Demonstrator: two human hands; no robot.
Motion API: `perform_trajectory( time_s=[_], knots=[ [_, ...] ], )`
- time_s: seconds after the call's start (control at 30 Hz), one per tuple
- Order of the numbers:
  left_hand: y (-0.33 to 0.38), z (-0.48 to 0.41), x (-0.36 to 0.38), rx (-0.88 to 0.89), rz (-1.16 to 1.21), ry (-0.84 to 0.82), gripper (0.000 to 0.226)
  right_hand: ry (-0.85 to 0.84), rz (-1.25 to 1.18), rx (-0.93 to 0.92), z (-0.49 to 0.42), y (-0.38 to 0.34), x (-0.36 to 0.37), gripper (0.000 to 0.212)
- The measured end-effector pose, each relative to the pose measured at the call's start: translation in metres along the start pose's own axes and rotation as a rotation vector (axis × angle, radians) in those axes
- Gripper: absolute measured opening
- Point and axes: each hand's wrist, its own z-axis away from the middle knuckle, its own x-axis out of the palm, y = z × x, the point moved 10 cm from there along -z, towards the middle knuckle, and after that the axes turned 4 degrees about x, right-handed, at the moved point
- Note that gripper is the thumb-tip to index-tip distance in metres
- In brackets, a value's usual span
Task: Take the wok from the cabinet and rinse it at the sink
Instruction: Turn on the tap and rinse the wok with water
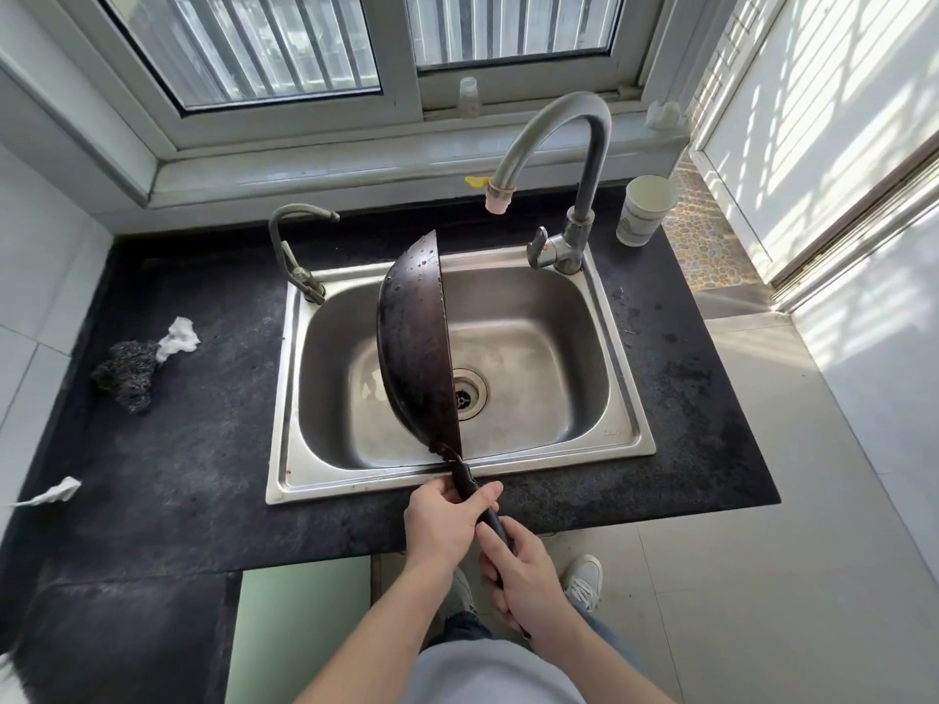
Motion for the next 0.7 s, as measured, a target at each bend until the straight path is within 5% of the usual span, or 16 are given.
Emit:
perform_trajectory(
  time_s=[0.7],
  knots=[
    [-0.005,-0.002,-0.01,-0.03,0.028,0.068,0.023,-0.082,-0.041,0.022,-0.005,0.001,0.01,0.019]
  ],
)
